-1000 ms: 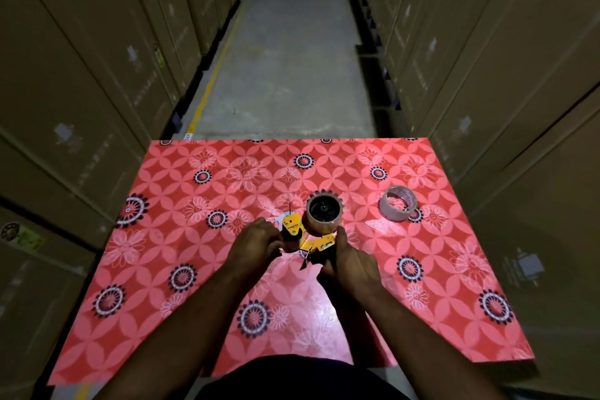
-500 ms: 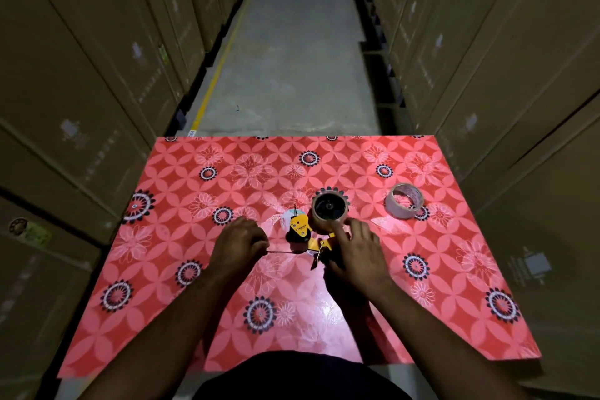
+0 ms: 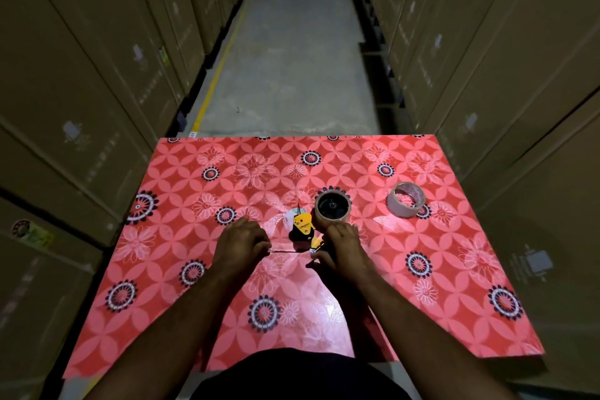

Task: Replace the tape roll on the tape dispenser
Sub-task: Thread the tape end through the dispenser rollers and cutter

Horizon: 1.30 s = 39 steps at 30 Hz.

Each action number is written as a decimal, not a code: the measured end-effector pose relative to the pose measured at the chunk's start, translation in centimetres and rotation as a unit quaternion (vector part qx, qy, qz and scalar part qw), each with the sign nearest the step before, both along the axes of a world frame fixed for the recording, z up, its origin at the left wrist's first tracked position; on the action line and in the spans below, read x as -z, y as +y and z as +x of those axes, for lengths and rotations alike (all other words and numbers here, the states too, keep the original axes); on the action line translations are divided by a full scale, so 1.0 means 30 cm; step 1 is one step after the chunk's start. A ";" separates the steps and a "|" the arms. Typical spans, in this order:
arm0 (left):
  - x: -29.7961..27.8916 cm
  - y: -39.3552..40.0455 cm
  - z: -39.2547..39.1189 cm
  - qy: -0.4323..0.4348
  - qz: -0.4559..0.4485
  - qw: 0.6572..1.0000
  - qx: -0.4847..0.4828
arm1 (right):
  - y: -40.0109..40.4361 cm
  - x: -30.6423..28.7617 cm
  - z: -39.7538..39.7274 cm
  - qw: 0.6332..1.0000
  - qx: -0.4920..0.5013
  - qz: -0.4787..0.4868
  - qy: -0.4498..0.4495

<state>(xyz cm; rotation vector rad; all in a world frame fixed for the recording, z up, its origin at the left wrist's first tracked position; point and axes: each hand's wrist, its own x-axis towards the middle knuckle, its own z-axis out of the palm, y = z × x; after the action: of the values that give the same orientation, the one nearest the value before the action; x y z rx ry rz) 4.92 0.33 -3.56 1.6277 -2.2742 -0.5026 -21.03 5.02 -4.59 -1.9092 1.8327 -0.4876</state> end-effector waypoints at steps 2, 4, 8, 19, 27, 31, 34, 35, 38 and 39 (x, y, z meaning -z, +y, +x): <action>-0.007 0.003 -0.001 -0.003 -0.006 1.000 0.009 | 0.005 -0.009 0.026 0.999 0.038 -0.018 -0.022; -0.008 0.007 0.004 -0.002 -0.014 1.000 0.019 | 0.012 -0.009 0.046 0.997 0.055 -0.035 -0.046; 0.004 0.013 0.027 0.011 -0.006 0.999 0.036 | 0.013 -0.009 0.052 0.996 0.056 -0.047 -0.055; 0.013 0.056 0.043 0.057 0.071 0.995 0.029 | -0.011 -0.022 0.007 0.995 0.051 0.004 -0.080; -0.019 0.099 0.025 0.103 0.112 0.988 -0.025 | 0.035 0.038 -0.217 0.948 0.175 0.172 -0.203; -0.019 0.124 0.001 0.180 0.143 0.970 -0.075 | 0.044 0.067 -0.216 0.735 0.217 0.388 -0.512; -0.008 0.142 -0.001 0.242 0.158 0.951 -0.108 | 0.040 0.057 -0.222 0.611 0.174 0.473 -0.610; 0.000 0.147 0.004 0.256 0.161 0.945 -0.126 | 0.032 0.059 -0.228 0.582 0.160 0.495 -0.626; -0.015 0.168 0.009 0.287 0.179 0.927 -0.161 | 0.005 0.082 -0.230 0.531 0.133 0.531 -0.647; -0.024 0.173 0.010 0.299 0.185 0.919 -0.176 | -0.003 0.090 -0.224 0.507 0.111 0.546 -0.658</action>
<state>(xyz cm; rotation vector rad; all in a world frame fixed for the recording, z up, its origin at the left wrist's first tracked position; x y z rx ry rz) 5.22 5.52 -2.84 1.6868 -1.4624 -1.1956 -27.74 4.93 -7.29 -0.0789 0.7490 -0.4266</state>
